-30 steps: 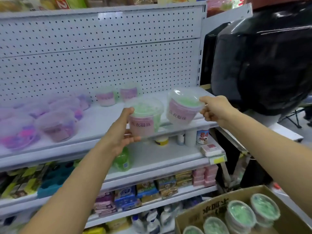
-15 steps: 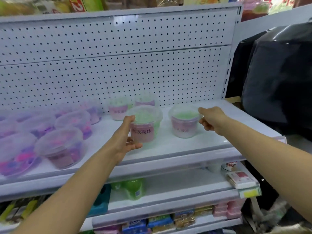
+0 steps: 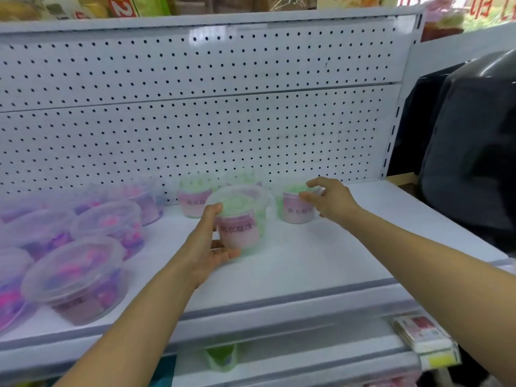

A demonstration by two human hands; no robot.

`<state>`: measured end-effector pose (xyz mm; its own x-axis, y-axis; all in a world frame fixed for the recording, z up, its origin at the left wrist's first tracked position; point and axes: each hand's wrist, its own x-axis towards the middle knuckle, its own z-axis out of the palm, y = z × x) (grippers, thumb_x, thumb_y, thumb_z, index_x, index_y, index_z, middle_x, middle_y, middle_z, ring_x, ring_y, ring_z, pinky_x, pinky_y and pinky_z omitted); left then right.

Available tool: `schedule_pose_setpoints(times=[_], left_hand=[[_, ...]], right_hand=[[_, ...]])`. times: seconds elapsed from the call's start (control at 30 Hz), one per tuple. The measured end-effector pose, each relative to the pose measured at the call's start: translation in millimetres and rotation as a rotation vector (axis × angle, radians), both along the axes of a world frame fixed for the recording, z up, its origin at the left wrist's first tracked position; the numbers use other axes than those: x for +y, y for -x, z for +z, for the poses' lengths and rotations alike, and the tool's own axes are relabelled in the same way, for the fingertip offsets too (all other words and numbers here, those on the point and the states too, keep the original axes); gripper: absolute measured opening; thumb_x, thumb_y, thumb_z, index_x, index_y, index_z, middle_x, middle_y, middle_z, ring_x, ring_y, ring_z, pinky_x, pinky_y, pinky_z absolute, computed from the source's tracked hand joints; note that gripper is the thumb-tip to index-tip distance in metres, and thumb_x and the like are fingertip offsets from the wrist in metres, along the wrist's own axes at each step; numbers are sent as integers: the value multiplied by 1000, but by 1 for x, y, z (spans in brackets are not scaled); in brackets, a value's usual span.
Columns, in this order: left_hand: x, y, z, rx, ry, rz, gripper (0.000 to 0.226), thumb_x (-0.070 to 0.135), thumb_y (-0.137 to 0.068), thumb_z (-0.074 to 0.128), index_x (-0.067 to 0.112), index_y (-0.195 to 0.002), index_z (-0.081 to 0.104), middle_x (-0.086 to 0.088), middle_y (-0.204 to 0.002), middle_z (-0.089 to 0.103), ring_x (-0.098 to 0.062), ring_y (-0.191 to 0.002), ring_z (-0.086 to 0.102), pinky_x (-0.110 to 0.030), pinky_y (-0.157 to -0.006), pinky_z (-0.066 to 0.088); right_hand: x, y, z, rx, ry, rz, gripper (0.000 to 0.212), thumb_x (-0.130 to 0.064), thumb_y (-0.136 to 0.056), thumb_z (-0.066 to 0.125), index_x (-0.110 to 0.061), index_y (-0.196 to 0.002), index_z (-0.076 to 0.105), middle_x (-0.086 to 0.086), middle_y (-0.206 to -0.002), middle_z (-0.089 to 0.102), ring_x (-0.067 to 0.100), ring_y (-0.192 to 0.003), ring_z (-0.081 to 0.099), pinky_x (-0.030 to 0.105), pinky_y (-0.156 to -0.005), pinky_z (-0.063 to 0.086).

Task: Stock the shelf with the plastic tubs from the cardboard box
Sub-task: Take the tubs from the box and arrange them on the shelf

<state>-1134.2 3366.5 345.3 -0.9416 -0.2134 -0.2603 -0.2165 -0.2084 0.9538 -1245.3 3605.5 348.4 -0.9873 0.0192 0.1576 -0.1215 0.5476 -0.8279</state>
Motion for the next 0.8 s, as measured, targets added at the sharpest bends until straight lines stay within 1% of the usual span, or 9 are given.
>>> schedule_pose_setpoints(times=[0.2, 0.27, 0.33, 0.43, 0.5, 0.57, 0.67, 0.73, 0.8], left_hand=[[-4, 13, 0, 4, -9, 8, 34, 50, -89, 54, 18, -100, 55, -12, -101, 55, -30, -83, 61, -50, -91, 53], [-3, 13, 0, 2, -16, 0, 35, 50, -88, 55, 18, -101, 55, -12, -101, 56, -30, -83, 61, -49, -91, 53], [1, 11, 1, -7, -31, -11, 37, 50, -87, 57, 17, -103, 55, -14, -102, 55, -31, -86, 62, -48, -90, 54], [11, 5, 1, -16, -55, -37, 42, 49, -86, 59, 15, -110, 54, -17, -107, 55, -32, -92, 63, -43, -82, 56], [25, 1, 3, -17, -48, -62, 46, 50, -86, 59, 15, -115, 53, -18, -111, 56, -33, -97, 64, -40, -80, 57], [44, -3, 8, 21, -18, -103, 38, 46, -89, 56, 17, -113, 55, -13, -109, 57, -30, -95, 63, -42, -84, 56], [72, -8, 14, 92, 52, -190, 21, 39, -94, 51, 21, -96, 62, -4, -95, 61, -23, -86, 61, -46, -93, 53], [85, -7, 12, 113, 97, -264, 24, 41, -93, 52, 21, -102, 63, -4, -104, 63, -20, -89, 61, -44, -95, 52], [93, -3, 9, 116, 188, -323, 41, 51, -89, 55, 21, -118, 57, 0, -119, 57, -18, -101, 60, -39, -98, 50]], right_hand=[[-12, 32, 3, -30, -33, -29, 48, -39, -88, 62, -23, -133, 54, 9, -138, 49, 28, -111, 55, 47, -92, 51], [-12, 31, 5, -50, -167, -51, 53, -42, -92, 55, -27, -141, 44, 10, -142, 41, 29, -110, 51, 45, -91, 49], [-13, 19, 6, 57, -332, -113, 58, -47, -94, 46, -28, -147, 29, 14, -138, 35, 33, -118, 43, 42, -86, 43], [-14, -16, 10, 222, -268, -110, 54, -56, -95, 37, -25, -138, 37, 7, -117, 53, 27, -108, 51, 41, -84, 42], [-17, -42, 16, 119, -65, 4, 61, -69, -89, 33, -19, -115, 56, 1, -84, 68, 22, -79, 61, 41, -80, 47], [-17, -60, 21, 8, 96, 94, 69, -74, -83, 38, -12, -99, 62, 3, -62, 65, 17, -55, 55, 37, -66, 49], [-6, -71, 25, -78, 217, 97, 40, -50, -87, 59, -12, -99, 61, 7, -59, 58, 15, -44, 43, 24, -45, 34], [10, -71, 29, -123, 296, 57, 23, -29, -88, 63, -8, -95, 61, 9, -60, 53, 17, -46, 38, 23, -43, 28], [31, -68, 30, -143, 330, 3, 16, -20, -89, 62, -5, -85, 61, 11, -61, 49, 18, -47, 36, 23, -43, 27]])
